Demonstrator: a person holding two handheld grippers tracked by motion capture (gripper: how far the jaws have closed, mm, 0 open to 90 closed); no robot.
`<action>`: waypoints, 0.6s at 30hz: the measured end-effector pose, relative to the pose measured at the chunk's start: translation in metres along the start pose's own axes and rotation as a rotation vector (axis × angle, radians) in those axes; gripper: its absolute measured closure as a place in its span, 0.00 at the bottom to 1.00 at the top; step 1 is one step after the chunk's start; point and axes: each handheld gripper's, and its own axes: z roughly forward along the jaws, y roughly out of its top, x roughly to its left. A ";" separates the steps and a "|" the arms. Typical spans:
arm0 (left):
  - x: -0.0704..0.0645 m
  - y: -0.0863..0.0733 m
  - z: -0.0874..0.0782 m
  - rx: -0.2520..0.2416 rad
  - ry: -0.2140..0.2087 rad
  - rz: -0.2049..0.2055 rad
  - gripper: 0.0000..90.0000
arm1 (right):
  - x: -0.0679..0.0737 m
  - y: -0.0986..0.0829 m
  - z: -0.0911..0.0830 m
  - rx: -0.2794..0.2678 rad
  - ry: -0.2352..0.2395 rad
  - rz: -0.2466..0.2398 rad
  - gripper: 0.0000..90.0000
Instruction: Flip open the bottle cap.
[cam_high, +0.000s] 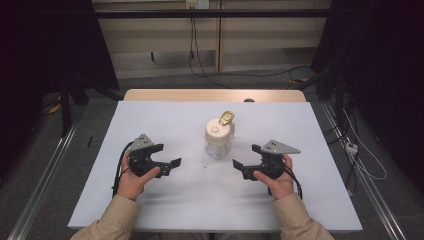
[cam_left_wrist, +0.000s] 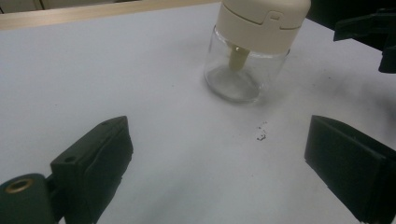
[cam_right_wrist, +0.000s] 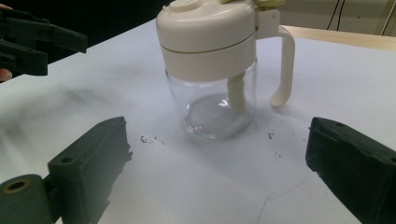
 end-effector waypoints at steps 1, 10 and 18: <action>0.000 -0.001 -0.001 0.000 -0.002 -0.001 0.08 | 0.000 -0.001 -0.003 0.001 -0.002 0.003 0.06; 0.003 -0.006 -0.007 -0.012 0.011 0.008 0.08 | -0.004 -0.010 -0.019 -0.005 -0.019 0.005 0.07; 0.003 -0.011 -0.010 -0.004 0.000 0.010 0.08 | -0.004 -0.017 -0.030 -0.003 -0.029 -0.011 0.07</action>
